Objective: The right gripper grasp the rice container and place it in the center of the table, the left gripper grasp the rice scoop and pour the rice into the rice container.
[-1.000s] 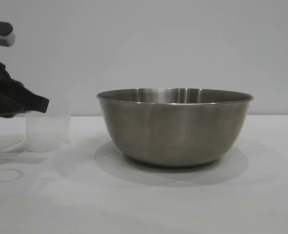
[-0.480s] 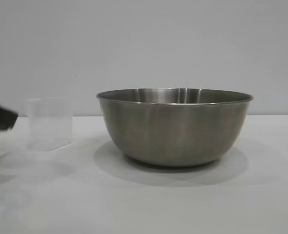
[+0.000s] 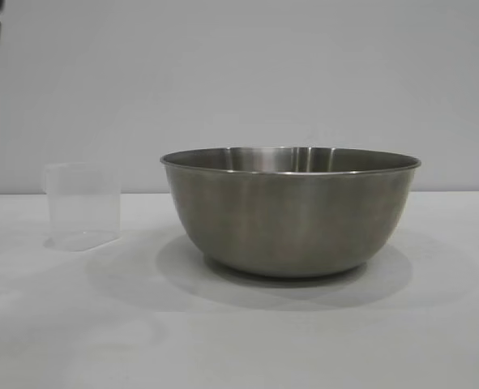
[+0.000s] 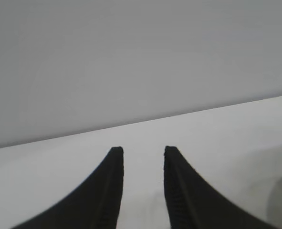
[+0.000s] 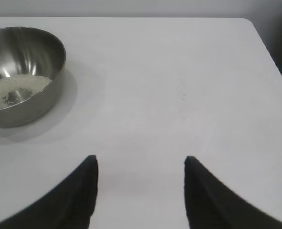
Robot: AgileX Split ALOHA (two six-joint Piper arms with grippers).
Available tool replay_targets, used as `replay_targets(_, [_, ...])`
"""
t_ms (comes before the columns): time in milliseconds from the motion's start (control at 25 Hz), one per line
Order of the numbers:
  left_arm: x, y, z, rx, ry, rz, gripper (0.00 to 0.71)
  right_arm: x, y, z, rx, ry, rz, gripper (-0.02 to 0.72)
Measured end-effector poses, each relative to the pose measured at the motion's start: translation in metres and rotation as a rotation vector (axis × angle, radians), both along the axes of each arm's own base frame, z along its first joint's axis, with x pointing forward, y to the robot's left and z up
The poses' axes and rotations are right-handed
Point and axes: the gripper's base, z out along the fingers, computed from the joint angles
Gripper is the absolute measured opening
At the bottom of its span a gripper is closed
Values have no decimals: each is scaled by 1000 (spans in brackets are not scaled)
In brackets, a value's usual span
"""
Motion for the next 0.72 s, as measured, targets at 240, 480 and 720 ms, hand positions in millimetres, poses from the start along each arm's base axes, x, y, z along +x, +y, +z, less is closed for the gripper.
replay_targets(240, [-23,22,28,13,20,11,181,0,0,0,0,0,0,390])
replay_targets(480, [-49,29,45,19,16,-10,181,0,0,0,0,0,0,390])
replay_targets(720, [-83,32,62,84,-19,-59,181,0,0,0,0,0,0,390])
